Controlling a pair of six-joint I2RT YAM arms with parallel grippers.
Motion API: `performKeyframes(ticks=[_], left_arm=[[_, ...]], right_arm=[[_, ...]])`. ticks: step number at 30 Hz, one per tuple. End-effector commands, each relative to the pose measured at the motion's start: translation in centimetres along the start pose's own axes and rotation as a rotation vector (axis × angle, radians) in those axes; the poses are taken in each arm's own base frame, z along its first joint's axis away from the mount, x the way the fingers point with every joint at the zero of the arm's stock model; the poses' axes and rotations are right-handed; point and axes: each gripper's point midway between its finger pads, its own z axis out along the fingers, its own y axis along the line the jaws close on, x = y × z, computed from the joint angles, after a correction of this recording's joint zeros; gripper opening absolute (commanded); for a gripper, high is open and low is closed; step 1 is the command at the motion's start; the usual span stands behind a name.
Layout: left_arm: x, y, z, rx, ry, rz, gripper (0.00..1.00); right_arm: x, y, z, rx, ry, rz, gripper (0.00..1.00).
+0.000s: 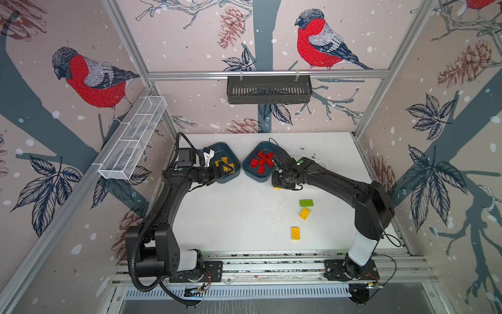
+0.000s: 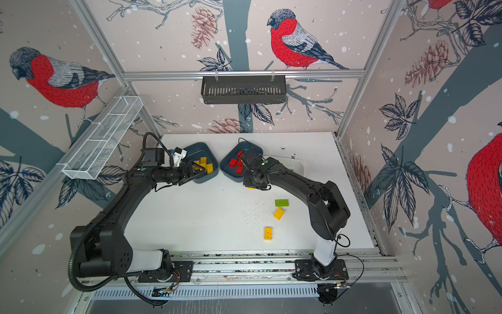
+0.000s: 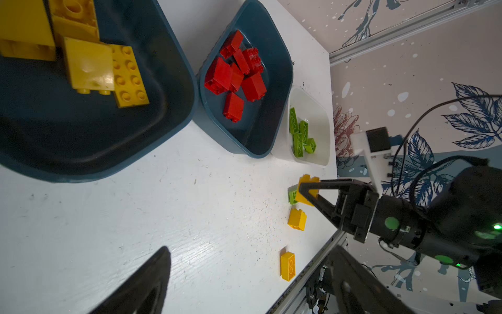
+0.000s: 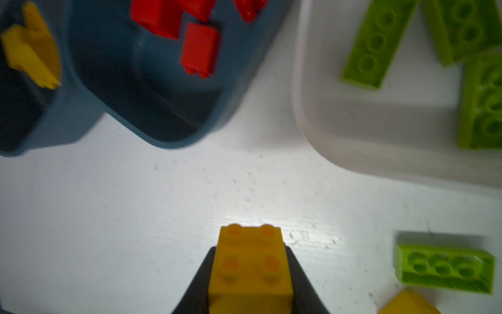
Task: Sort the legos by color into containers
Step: 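Carry the yellow brick into the outer teal bin and release it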
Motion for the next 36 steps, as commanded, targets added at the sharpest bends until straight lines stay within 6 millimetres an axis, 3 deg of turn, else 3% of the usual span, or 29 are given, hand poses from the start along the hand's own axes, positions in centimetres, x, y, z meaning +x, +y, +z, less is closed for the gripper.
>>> performKeyframes(ticks=[1, 5, 8, 16, 25, 30, 33, 36], left_arm=[[-0.4, 0.4, -1.1, -0.051, -0.023, 0.011, 0.91], [-1.0, 1.0, -2.3, -0.114, -0.063, 0.013, 0.91], [-1.2, 1.9, -3.1, -0.173, -0.087, 0.006, 0.91], [-1.7, 3.6, -4.8, -0.268, -0.147, -0.019, 0.91], [-1.5, 4.2, -4.9, -0.292, -0.142, -0.028, 0.91], [-1.3, 4.2, -4.6, -0.280, -0.131, -0.031, 0.91], [-1.1, 4.3, -4.5, -0.271, -0.129, -0.033, 0.91], [-0.9, 4.2, -4.3, -0.258, -0.126, -0.036, 0.91]], right_arm=[[-3.1, 4.9, -0.1, -0.182, -0.042, -0.050, 0.25], [-6.2, 10.1, 0.3, -0.314, -0.097, -0.105, 0.25], [-7.3, 13.8, 1.3, -0.424, -0.110, -0.145, 0.24], [-7.6, 19.9, 4.9, -0.546, -0.124, -0.217, 0.24], [-4.5, 23.1, 8.6, -0.614, -0.107, -0.284, 0.26], [-4.0, 23.4, 10.3, -0.618, -0.102, -0.265, 0.29], [-4.4, 23.7, 10.6, -0.620, -0.124, -0.271, 0.36], [-5.1, 23.7, 10.0, -0.620, -0.137, -0.273, 0.54]])
